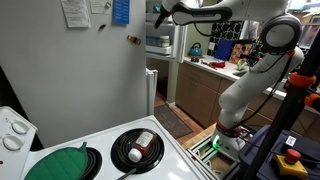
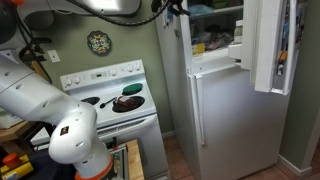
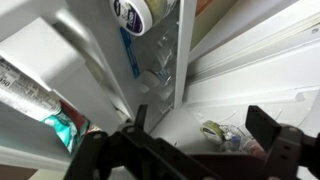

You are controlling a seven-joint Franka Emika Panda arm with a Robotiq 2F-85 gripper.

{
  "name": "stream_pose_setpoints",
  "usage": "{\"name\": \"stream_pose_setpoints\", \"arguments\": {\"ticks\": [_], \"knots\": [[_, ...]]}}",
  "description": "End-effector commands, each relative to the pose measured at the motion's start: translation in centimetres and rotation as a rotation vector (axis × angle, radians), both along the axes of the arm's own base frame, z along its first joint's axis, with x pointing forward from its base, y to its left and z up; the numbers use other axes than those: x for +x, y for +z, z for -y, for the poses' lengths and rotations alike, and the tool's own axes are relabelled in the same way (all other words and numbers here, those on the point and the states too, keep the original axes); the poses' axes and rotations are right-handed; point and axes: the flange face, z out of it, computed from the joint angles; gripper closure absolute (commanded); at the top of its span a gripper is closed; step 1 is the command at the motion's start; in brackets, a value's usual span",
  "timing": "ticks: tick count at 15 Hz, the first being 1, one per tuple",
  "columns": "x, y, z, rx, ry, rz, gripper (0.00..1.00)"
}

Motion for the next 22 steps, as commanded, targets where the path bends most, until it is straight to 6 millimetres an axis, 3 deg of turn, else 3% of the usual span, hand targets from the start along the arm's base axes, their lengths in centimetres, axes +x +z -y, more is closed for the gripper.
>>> {"name": "stream_pose_setpoints", "arguments": {"ticks": [1, 3, 4, 9, 14, 22], "knots": [[0.7, 2.1, 0.7, -0.027, 0.017, 0.090, 0.00], [0.8, 3.4, 1.2, -0.026, 0.001, 0.134, 0.00], [0.3, 2.5, 0.8, -0.008, 0.008, 0.094, 0.00], [0.6, 3.3, 1.2, -0.011, 0.002, 0.118, 0.00], [1.6, 5.2, 2.5, 0.027, -0.062, 0.175, 0.00], [4.7, 7.4, 4.1, 0.102, -0.093, 0.211, 0.00]]}}
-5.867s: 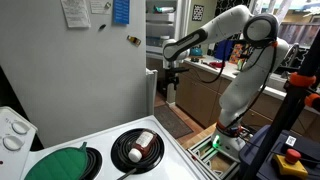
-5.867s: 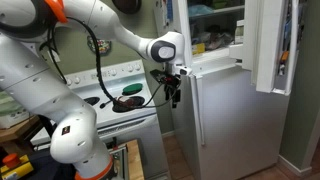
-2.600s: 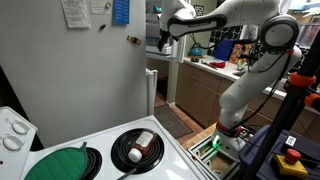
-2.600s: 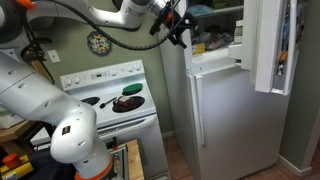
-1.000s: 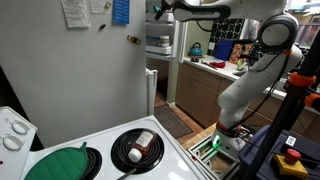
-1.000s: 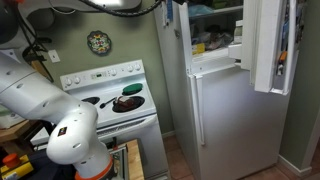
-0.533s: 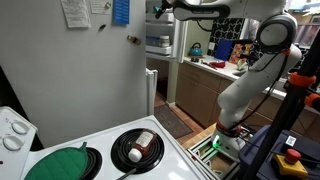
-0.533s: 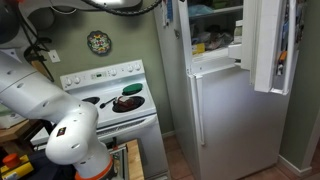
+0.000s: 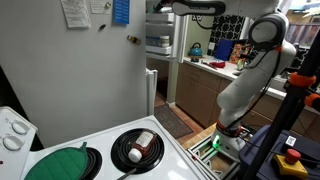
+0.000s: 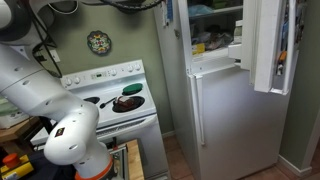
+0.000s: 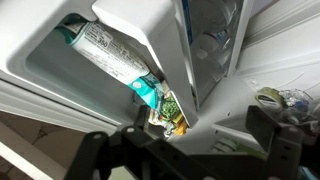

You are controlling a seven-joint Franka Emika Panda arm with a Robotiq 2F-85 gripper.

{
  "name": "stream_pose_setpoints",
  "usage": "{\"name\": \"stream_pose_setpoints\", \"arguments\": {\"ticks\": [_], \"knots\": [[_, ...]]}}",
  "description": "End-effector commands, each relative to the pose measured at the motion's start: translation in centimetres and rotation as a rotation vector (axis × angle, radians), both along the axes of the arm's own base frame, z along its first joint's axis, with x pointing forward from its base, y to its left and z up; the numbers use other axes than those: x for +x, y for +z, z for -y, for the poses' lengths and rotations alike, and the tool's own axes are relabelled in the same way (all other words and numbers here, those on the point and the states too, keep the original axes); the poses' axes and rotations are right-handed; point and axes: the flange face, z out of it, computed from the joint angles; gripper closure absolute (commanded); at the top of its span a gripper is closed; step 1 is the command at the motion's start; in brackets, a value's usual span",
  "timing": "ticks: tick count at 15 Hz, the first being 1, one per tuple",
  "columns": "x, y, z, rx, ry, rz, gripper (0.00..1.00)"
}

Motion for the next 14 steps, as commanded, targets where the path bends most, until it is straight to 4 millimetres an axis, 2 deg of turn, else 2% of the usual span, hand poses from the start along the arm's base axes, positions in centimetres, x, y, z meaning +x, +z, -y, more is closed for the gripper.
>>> {"name": "stream_pose_setpoints", "arguments": {"ticks": [1, 6, 12, 14], "knots": [[2.3, 0.7, 0.7, 0.019, -0.018, 0.023, 0.00], [4.8, 0.9, 1.7, 0.038, -0.041, 0.013, 0.00], [7.4, 0.5, 1.9, 0.046, -0.037, 0.011, 0.00], [8.2, 0.4, 2.1, 0.049, -0.039, 0.011, 0.04]]}}
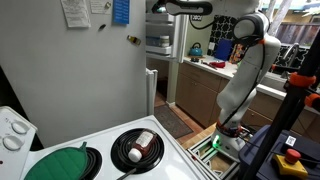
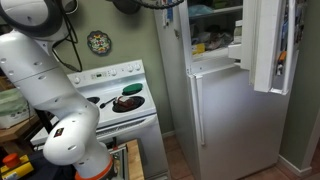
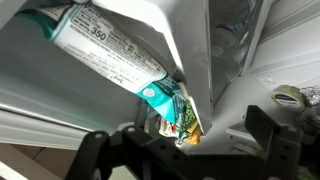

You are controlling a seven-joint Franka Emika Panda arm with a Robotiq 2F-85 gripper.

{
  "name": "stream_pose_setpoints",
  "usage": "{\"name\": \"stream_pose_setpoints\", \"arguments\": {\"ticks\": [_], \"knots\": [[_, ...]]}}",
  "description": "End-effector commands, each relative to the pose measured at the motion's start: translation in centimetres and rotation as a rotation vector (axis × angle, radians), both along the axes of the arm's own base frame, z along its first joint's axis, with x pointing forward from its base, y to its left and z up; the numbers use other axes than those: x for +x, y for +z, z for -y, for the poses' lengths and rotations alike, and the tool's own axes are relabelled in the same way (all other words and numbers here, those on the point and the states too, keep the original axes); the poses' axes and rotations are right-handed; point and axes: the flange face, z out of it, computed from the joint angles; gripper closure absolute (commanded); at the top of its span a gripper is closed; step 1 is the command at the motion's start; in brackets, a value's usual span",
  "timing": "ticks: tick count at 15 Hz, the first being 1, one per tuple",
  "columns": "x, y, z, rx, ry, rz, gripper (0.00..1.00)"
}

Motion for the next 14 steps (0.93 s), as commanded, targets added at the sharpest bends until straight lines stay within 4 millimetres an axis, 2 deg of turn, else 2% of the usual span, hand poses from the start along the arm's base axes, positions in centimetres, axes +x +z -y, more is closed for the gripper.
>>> {"name": "stream_pose_setpoints", "arguments": {"ticks": [1, 2, 7, 8, 9, 10, 14], "knots": [[1.6, 0.2, 0.4, -0.004, -0.012, 0.016, 0.18], [1.8, 0.2, 0.4, -0.002, -0.014, 0.016, 0.30], [2.9, -0.1, 0.6, 0.001, -0.014, 0.009, 0.70], [3.0, -0.1, 0.7, -0.001, -0.016, 0.011, 0.27], [3.0, -0.1, 0.6, -0.006, -0.007, 0.014, 0.32], [3.1, 0.0, 0.6, -0.002, -0.002, 0.017, 0.31], [3.2, 0.2, 0.7, -0.012, 0.009, 0.035, 0.02]]}}
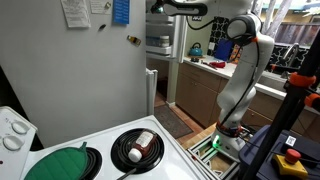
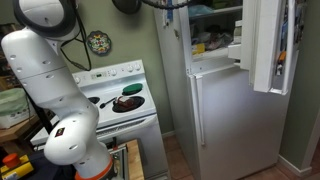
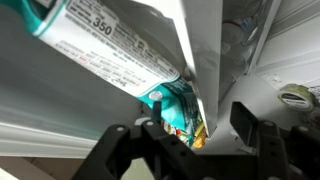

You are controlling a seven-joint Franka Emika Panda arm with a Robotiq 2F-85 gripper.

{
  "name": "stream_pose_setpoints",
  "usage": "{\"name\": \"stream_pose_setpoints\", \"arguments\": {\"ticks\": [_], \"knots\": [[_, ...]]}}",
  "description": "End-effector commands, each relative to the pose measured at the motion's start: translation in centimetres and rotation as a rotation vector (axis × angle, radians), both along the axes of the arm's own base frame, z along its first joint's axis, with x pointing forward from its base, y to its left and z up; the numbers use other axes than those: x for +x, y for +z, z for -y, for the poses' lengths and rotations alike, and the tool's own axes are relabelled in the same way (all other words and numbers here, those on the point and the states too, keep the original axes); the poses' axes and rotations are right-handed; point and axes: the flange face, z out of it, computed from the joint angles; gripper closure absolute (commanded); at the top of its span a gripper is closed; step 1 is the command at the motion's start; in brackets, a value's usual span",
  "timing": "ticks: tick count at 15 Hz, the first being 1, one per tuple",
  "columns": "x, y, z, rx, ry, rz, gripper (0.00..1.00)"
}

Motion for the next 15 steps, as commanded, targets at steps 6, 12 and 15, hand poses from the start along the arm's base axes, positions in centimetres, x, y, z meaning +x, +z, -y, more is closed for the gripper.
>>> {"name": "stream_pose_setpoints", "arguments": {"ticks": [6, 12, 15], "knots": [[0.6, 0.9, 0.7, -0.047, 0.038, 0.117, 0.00], [1.0, 0.4, 1.6, -0.085, 0.003, 0.102, 0.46], [0.9, 0.4, 1.9, -0.091, -0.005, 0.099, 0.69]]}}
